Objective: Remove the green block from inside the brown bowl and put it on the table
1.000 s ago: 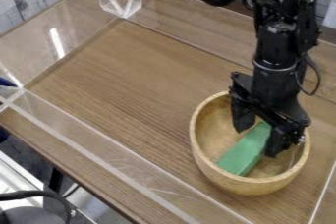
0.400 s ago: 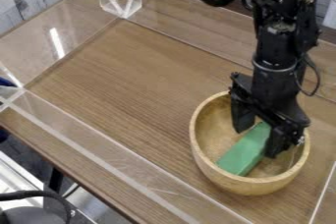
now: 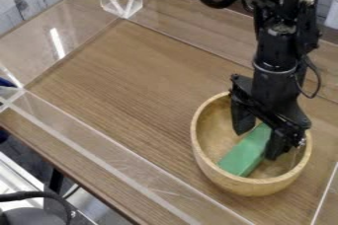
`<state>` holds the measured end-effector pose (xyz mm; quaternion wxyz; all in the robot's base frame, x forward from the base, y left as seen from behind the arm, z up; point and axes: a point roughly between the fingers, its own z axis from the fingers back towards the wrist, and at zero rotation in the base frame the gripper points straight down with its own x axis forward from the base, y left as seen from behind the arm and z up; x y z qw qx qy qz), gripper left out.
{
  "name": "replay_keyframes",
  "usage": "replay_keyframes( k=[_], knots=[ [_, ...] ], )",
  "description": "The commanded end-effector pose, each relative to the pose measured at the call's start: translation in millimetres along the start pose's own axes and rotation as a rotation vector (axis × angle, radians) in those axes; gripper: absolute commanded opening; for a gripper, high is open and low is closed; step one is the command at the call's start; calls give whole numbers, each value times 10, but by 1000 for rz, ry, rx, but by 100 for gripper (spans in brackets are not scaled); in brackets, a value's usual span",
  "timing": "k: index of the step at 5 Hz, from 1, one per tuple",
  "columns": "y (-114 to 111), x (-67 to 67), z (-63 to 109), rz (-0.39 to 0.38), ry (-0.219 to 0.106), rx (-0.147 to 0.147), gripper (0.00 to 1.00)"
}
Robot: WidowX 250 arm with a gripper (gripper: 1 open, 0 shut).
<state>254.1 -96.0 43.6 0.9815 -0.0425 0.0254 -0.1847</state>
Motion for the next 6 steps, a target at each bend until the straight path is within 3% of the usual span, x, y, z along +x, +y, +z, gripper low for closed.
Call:
replay_keyframes(
  k=[1, 3, 4, 6],
  knots=[
    [-17, 73, 216, -1, -76, 6, 100],
    [-11, 84, 113, 1, -57, 2, 100],
    [-6, 86, 67, 4, -48, -1, 0],
    [9, 79, 113, 8, -50, 0, 0]
  ],
)
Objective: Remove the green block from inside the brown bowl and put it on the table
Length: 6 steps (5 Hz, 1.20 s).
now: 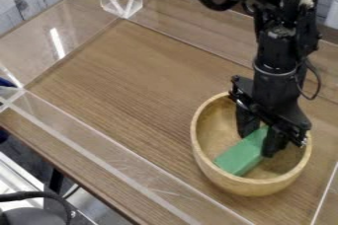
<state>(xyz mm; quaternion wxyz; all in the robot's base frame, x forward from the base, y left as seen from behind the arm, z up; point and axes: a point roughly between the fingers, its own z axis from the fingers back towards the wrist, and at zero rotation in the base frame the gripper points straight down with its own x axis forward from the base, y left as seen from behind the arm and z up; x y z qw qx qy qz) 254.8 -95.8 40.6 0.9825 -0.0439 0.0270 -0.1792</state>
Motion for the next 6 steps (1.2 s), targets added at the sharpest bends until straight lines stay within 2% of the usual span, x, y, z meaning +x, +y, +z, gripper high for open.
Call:
replay_keyframes(
  k=[1, 6],
  knots=[
    [15, 65, 191, -1, -56, 5, 0],
    [41, 37, 266, 3, -57, -1, 0]
  ],
)
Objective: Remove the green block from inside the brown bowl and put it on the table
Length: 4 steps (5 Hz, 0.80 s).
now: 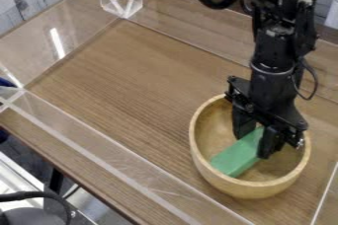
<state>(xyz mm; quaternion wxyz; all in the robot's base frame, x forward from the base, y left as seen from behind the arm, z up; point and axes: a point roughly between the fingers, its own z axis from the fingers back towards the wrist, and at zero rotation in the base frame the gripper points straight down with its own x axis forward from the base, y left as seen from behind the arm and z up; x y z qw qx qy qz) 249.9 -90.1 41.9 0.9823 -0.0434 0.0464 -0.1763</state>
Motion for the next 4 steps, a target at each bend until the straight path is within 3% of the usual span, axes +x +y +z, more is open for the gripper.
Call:
replay_keyframes(
  k=[1, 4],
  knots=[
    [7, 89, 266, -4, -95, 4, 0],
    [20, 74, 292, -2, -93, 0, 0]
  ],
)
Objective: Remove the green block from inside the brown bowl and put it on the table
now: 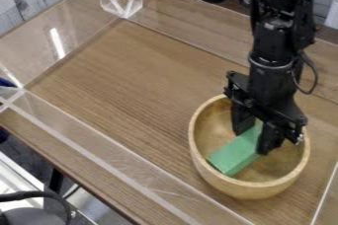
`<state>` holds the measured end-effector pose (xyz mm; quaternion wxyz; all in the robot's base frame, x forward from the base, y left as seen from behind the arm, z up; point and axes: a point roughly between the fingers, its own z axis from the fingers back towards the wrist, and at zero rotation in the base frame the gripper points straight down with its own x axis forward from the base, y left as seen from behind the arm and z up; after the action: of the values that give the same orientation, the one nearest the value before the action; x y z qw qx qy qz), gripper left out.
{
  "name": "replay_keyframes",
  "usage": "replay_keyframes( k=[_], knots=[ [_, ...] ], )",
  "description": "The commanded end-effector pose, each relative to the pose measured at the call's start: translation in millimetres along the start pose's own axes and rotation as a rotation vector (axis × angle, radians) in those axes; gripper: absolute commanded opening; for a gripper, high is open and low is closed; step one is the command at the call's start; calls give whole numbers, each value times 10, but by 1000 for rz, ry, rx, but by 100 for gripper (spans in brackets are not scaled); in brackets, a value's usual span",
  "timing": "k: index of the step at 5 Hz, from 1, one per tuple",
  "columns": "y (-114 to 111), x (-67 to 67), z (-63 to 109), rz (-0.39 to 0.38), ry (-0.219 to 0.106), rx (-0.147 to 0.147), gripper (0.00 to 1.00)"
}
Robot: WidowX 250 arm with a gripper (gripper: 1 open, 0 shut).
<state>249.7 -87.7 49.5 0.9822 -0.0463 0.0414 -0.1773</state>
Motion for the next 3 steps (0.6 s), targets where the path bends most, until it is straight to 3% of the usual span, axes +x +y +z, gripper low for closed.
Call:
replay_keyframes(
  k=[1, 3],
  knots=[
    [9, 87, 223, 1, -81, 3, 0],
    [18, 77, 241, 1, -80, 1, 0]
  ],
)
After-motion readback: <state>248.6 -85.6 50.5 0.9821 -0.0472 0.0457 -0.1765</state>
